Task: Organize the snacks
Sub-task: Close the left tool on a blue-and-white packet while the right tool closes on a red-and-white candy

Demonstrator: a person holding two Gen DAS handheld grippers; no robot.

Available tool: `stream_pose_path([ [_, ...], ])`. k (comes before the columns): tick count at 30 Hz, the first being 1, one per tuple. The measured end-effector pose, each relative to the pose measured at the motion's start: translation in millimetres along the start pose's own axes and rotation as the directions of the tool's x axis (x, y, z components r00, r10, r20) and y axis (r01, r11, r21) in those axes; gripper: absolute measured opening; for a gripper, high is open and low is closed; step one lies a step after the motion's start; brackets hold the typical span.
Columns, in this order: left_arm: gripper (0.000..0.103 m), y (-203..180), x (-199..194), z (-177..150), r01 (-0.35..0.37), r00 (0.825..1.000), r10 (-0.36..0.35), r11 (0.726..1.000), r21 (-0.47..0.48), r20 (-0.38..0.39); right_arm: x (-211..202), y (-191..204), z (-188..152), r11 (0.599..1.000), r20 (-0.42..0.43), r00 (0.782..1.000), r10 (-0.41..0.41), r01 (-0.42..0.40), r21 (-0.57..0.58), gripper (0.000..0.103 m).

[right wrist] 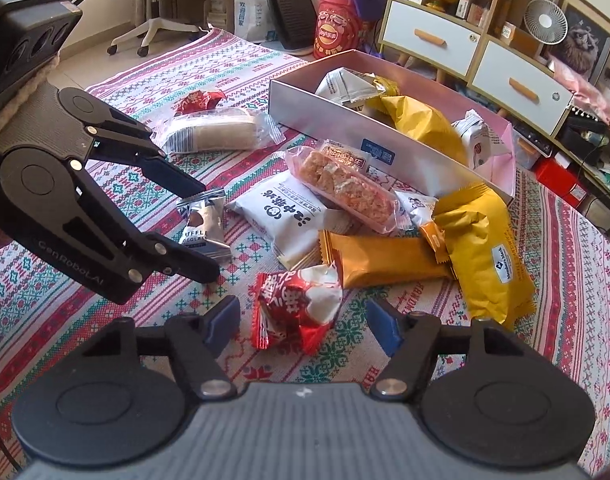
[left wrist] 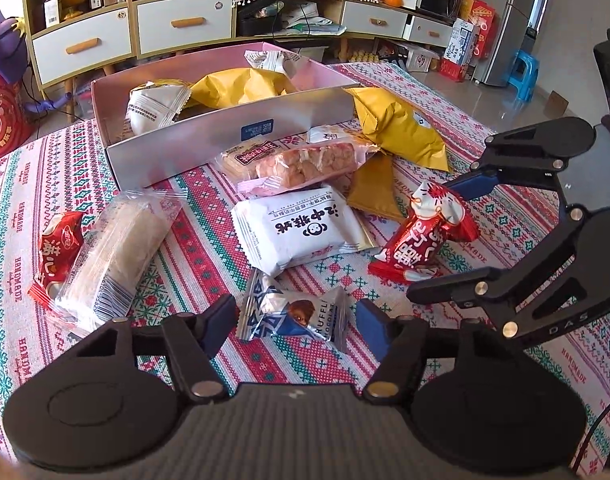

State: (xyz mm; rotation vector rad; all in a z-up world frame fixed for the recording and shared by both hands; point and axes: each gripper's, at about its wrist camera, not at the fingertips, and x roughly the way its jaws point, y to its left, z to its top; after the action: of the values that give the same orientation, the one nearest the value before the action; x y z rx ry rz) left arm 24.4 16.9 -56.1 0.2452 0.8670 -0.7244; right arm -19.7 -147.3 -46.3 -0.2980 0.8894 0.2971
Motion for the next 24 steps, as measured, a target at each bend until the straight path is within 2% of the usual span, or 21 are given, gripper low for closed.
stream_pose_path([
  [5,0.064,-0.5,0.5,1.1,-0.006,1.000,0.006,1.000,0.001,-0.004,1.0,0.2,0.4,1.000,-0.005,1.000,0.007,-0.007,0.000,0.058],
  [10,0.062,-1.1,0.1,1.5,-0.006,1.000,0.006,1.000,0.001,-0.005,1.0,0.9,0.4,1.000,-0.003,1.000,0.018,-0.017,0.004,0.057],
  [19,0.056,-2.4,-0.5,2.9,-0.004,1.000,0.004,1.000,-0.001,-0.007,3.5,0.7,2.5,1.000,-0.005,1.000,0.017,-0.017,0.016,0.048],
  [24,0.054,-3.9,-0.9,4.0,-0.003,1.000,0.004,1.000,0.003,-0.011,3.3,1.9,2.8,0.999,-0.004,1.000,0.029,-0.029,0.014,0.036],
])
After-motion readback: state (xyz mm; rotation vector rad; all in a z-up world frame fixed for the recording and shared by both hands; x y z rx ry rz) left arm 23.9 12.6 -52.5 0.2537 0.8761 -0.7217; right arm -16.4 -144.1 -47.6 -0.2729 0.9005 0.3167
